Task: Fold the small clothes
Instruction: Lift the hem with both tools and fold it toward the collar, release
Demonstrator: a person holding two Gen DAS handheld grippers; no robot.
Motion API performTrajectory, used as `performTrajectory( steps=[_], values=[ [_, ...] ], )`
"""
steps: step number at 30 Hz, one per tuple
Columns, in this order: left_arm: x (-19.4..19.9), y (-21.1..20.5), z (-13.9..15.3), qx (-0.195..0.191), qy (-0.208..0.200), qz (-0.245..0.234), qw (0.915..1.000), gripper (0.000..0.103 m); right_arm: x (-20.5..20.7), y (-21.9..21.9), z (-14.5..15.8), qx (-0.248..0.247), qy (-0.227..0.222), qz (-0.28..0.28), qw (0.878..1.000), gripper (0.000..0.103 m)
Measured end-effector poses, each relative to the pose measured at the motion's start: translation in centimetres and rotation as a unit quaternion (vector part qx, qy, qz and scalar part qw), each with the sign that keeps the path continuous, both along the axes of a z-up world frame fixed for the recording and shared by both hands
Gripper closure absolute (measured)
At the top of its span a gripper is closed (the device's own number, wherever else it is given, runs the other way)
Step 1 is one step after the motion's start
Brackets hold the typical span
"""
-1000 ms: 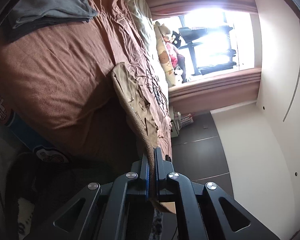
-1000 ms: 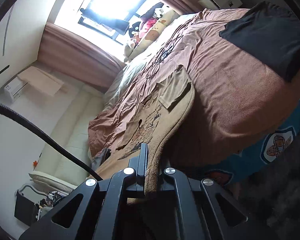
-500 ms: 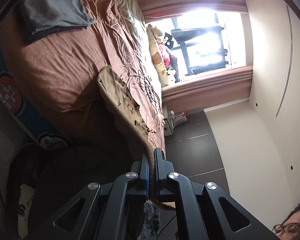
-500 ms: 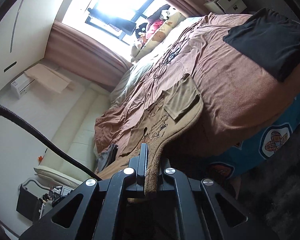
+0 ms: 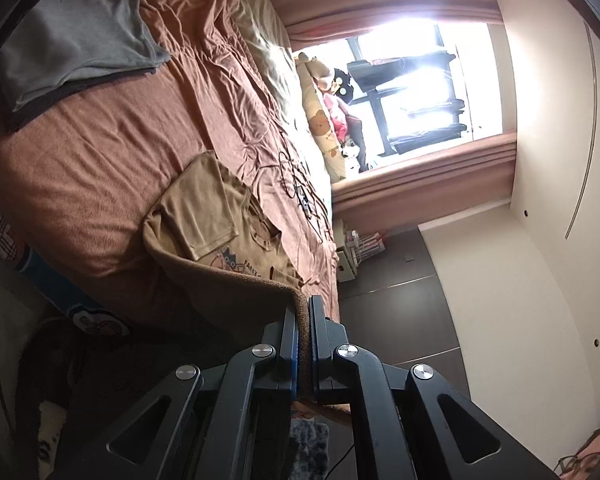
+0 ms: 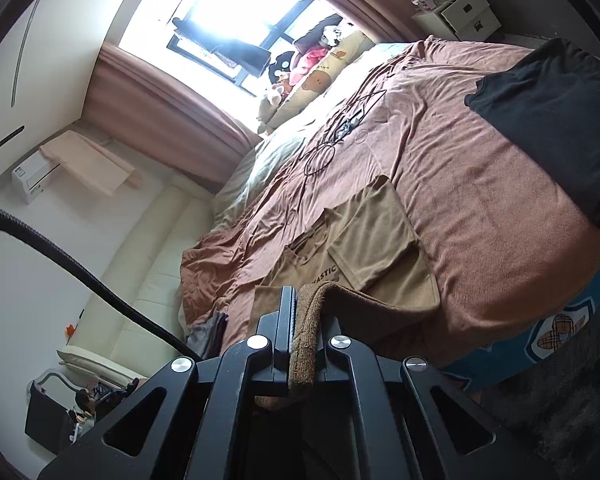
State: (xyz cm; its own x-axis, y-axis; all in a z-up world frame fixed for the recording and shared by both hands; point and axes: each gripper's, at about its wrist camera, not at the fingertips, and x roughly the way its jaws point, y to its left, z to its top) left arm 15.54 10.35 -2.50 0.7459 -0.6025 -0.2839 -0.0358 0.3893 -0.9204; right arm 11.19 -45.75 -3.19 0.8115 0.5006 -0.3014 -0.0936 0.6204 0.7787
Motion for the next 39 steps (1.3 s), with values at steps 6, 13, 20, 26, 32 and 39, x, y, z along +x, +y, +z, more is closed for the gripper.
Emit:
performTrajectory(
  steps=[6, 13, 20, 26, 32, 39],
  values=[
    [4.4, -0.2, 0.9, 0.016, 0.005, 0.003, 0.9999, 0.099, 4.5, 0.2, 0.4, -0.005, 0.009, -0.002, 1.000, 0.103],
    [10.0, -0.5, 1.1, 0.042, 0.014, 0.008, 0.9990, 0.099, 10.4, 0.5, 1.0, -0.022, 0.021, 0.000, 1.000, 0.103],
    [15.2, -0.4, 0.2, 0.058, 0.030, 0.014, 0.9977, 0.099, 15.6, 0.9, 1.1, -0.039, 0.035, 0.001, 0.999, 0.103],
    [19.5, -0.5, -1.6, 0.074, 0.052, 0.019, 0.9957, 0.099, 19.9, 1.3, 0.5, -0.059, 0.056, 0.004, 0.997, 0.103],
    [23.6, -0.6, -4.1, 0.087, 0.079, 0.023, 0.9928, 0.099, 24.5, 2.1, -1.0, -0.072, 0.083, 0.007, 0.994, 0.103],
    [27.8, -0.8, -6.6, 0.112, 0.105, 0.032, 0.9876, 0.099, 29.0, 3.3, -2.6, -0.087, 0.104, 0.010, 0.991, 0.103]
  ],
)
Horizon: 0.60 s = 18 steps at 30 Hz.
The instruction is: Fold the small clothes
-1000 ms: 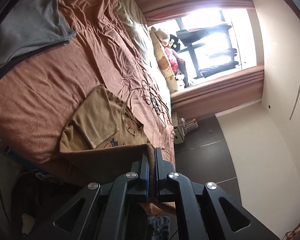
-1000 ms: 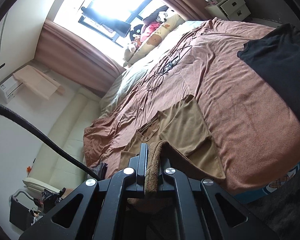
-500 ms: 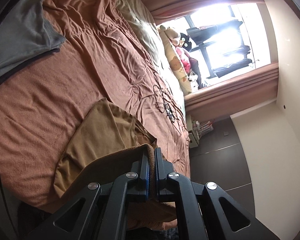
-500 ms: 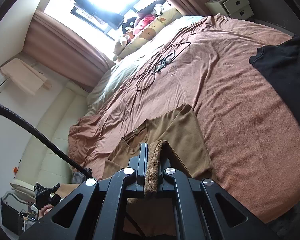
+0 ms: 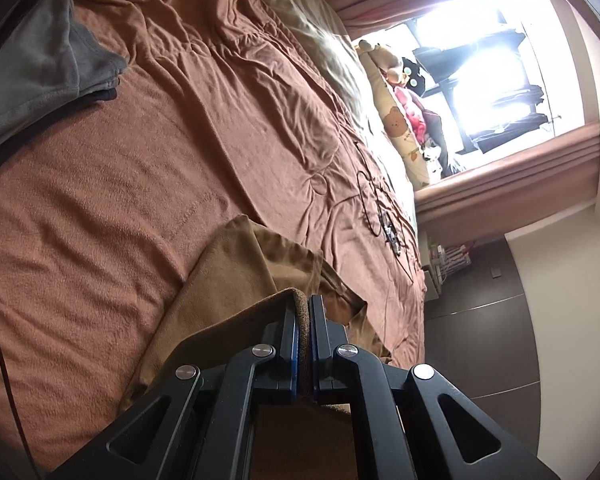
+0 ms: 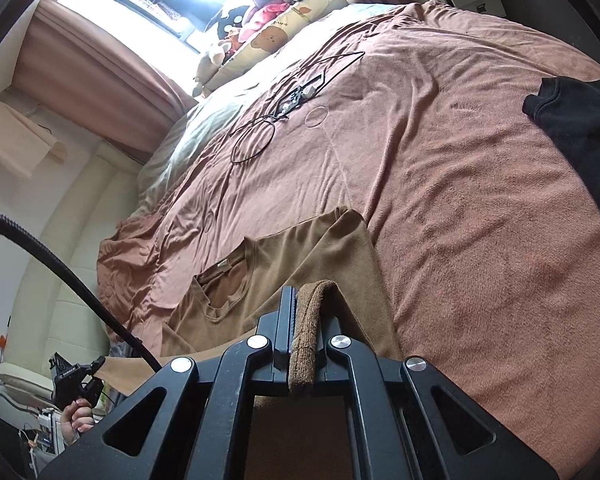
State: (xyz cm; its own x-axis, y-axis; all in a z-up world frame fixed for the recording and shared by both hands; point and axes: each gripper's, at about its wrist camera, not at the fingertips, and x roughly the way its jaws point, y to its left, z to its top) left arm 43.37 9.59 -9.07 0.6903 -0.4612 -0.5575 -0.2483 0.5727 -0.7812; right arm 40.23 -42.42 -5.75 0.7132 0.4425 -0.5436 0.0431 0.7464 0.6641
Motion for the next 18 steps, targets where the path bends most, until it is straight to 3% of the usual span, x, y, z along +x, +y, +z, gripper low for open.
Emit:
performTrajectory(
  steps=[7, 9, 10, 11, 12, 13, 14, 16, 18],
  values=[
    [3.4, -0.2, -2.4, 0.037, 0.022, 0.013, 0.9990, 0.099, 3.6, 1.5, -1.7, -0.021, 0.023, -0.001, 1.000, 0.102],
    [4.0, -0.4, -3.6, 0.037, 0.032, 0.011, 0.9988, 0.099, 4.1, 2.1, -2.0, -0.035, 0.036, 0.002, 0.999, 0.097],
    [4.4, -0.5, -4.1, 0.038, 0.042, 0.008, 0.9984, 0.099, 4.2, 2.4, -2.1, -0.046, 0.040, 0.003, 0.998, 0.091],
    [4.6, -0.6, -4.7, 0.042, 0.054, 0.005, 0.9976, 0.096, 4.1, 2.7, -2.0, -0.058, 0.042, 0.003, 0.997, 0.065],
    [4.7, -0.8, -5.1, 0.048, 0.065, 0.002, 0.9967, 0.092, 3.9, 2.8, -1.7, -0.067, 0.040, 0.001, 0.997, 0.046],
    [4.7, -0.9, -5.5, 0.058, 0.074, 0.001, 0.9956, 0.080, 3.6, 2.8, -1.5, -0.070, 0.032, -0.002, 0.997, 0.023],
    [4.6, -1.0, -5.6, 0.065, 0.077, -0.002, 0.9949, 0.064, 3.2, 2.8, -1.2, -0.073, 0.022, -0.005, 0.997, 0.022],
    [4.2, -1.2, -5.4, 0.086, 0.076, -0.006, 0.9934, 0.046, 2.6, 2.7, -1.0, -0.080, 0.023, 0.004, 0.997, 0.022],
    [3.9, -1.4, -5.0, 0.118, 0.074, -0.015, 0.9901, 0.043, 2.1, 2.6, -1.1, -0.096, 0.028, 0.005, 0.995, 0.022]
  ],
)
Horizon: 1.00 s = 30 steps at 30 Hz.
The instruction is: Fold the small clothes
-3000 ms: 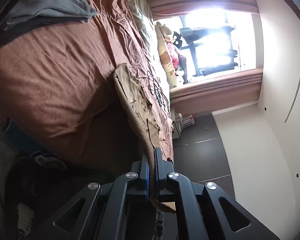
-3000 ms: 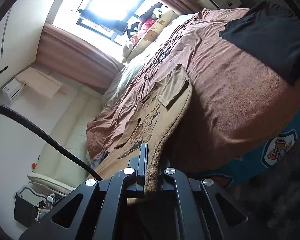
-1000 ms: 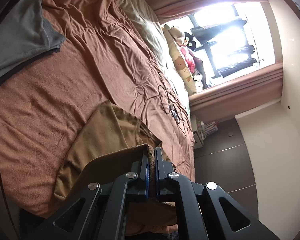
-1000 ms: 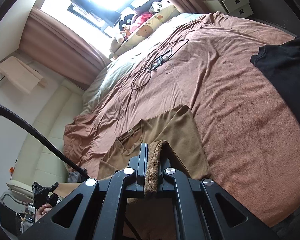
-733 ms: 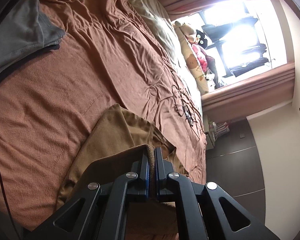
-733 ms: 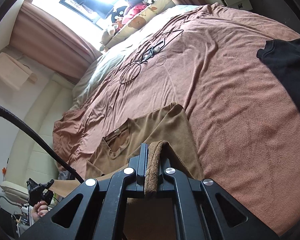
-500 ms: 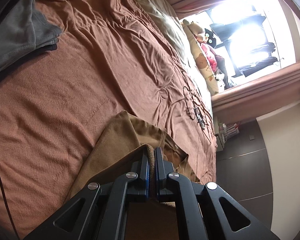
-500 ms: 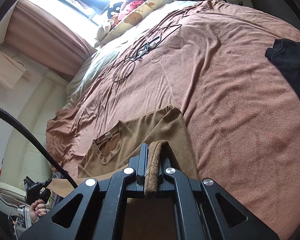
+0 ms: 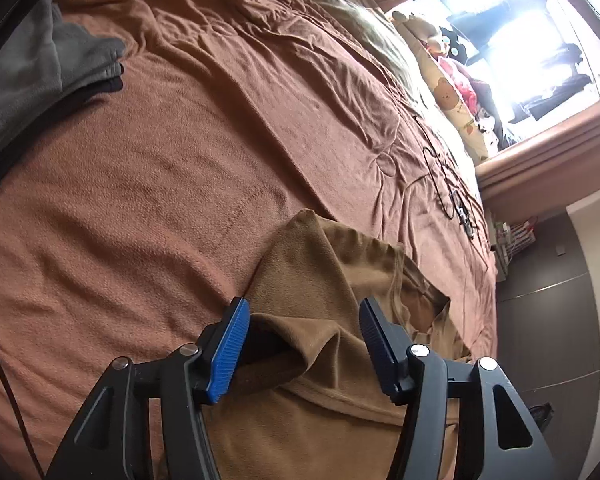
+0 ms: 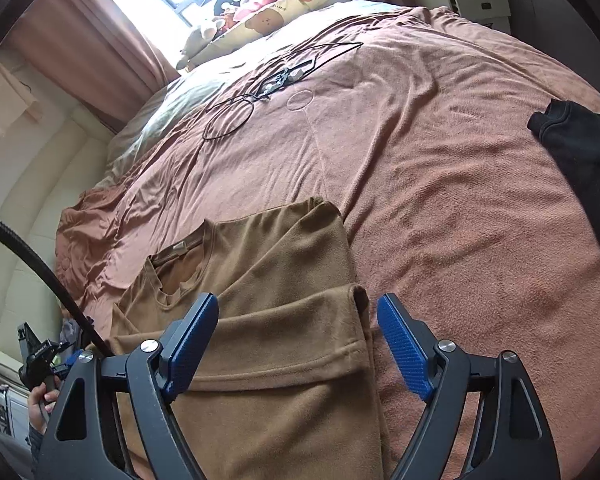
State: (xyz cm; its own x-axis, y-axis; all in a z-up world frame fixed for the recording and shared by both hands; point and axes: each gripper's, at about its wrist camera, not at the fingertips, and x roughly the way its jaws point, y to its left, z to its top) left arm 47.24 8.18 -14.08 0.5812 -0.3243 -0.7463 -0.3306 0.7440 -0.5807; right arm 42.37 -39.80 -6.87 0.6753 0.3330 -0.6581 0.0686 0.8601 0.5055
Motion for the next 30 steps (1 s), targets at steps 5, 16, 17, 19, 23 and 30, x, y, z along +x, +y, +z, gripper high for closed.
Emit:
performTrajectory(
  steps=[5, 16, 17, 19, 23, 30],
  values=[
    [-0.5, -1.1, 0.2, 0.084, 0.016, -0.058, 0.9946, 0.041, -0.5, 1.2, -0.9, -0.070, 0.036, 0.027, 0.997, 0.022],
    [-2.0, -5.6, -1.8, 0.229, 0.063, -0.198, 0.9509, 0.040, -1.1, 5.8, -2.5, -0.194, 0.087, 0.090, 0.973, 0.022],
    [-2.1, -5.8, -1.9, 0.238, 0.066, -0.205, 0.9470, 0.040, -1.1, 6.1, -2.7, -0.202, 0.090, 0.092, 0.971, 0.022],
    [-2.2, -6.3, -2.3, 0.255, 0.074, -0.218, 0.9390, 0.040, -1.1, 6.5, -3.0, -0.221, 0.096, 0.096, 0.966, 0.022],
    [-2.2, -7.0, -3.5, 0.295, 0.098, -0.238, 0.9203, 0.040, -0.3, 7.1, -4.0, -0.251, 0.115, 0.098, 0.956, 0.022],
    [-1.1, -7.3, -5.9, 0.342, 0.129, -0.250, 0.8967, 0.040, 2.0, 7.7, -5.6, -0.287, 0.135, 0.083, 0.945, 0.022]
  ],
)
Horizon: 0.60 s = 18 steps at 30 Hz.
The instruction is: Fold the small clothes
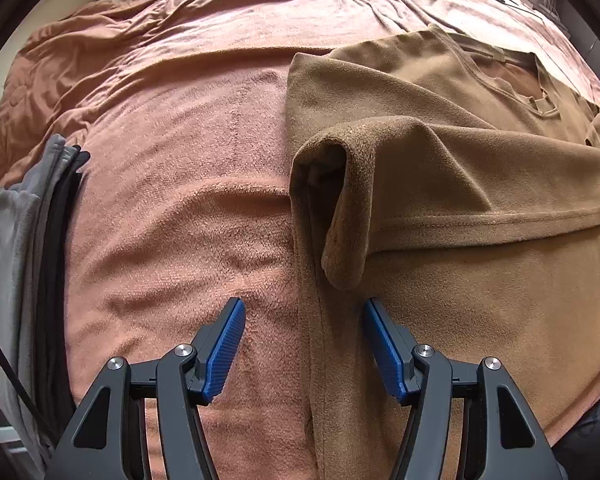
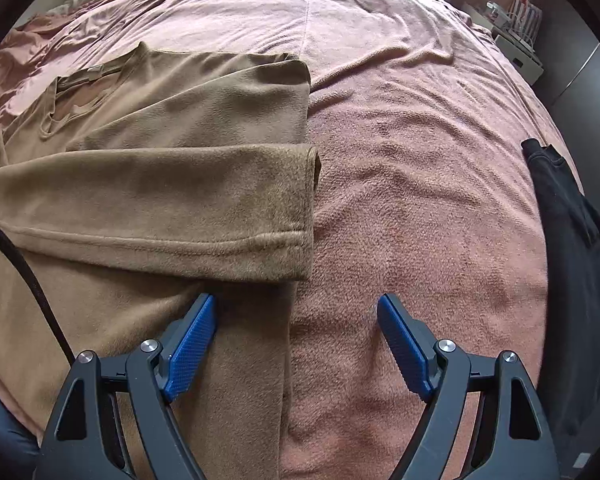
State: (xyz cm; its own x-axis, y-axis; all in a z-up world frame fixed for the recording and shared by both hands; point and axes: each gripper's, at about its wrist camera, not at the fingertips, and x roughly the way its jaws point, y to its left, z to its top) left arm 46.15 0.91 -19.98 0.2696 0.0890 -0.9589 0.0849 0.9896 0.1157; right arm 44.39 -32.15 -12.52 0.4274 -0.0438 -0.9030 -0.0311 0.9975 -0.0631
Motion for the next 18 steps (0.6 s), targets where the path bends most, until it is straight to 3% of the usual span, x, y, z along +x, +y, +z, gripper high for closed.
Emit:
performTrajectory(
  steps=[9, 18],
  values=[
    [3.4, 0.0, -0.5, 0.026, -0.009, -0.002, 0.9996, 0.030, 3.6, 0.4, -0.2, -0.024, -0.015, 0.000, 1.000, 0.022],
    [7.4, 0.2, 0.1, 0.014, -0.022, 0.007, 0.9996, 0.030, 7.7, 0.0, -0.4, -0.019, -0.023, -0.009, 0.999, 0.022]
  ],
)
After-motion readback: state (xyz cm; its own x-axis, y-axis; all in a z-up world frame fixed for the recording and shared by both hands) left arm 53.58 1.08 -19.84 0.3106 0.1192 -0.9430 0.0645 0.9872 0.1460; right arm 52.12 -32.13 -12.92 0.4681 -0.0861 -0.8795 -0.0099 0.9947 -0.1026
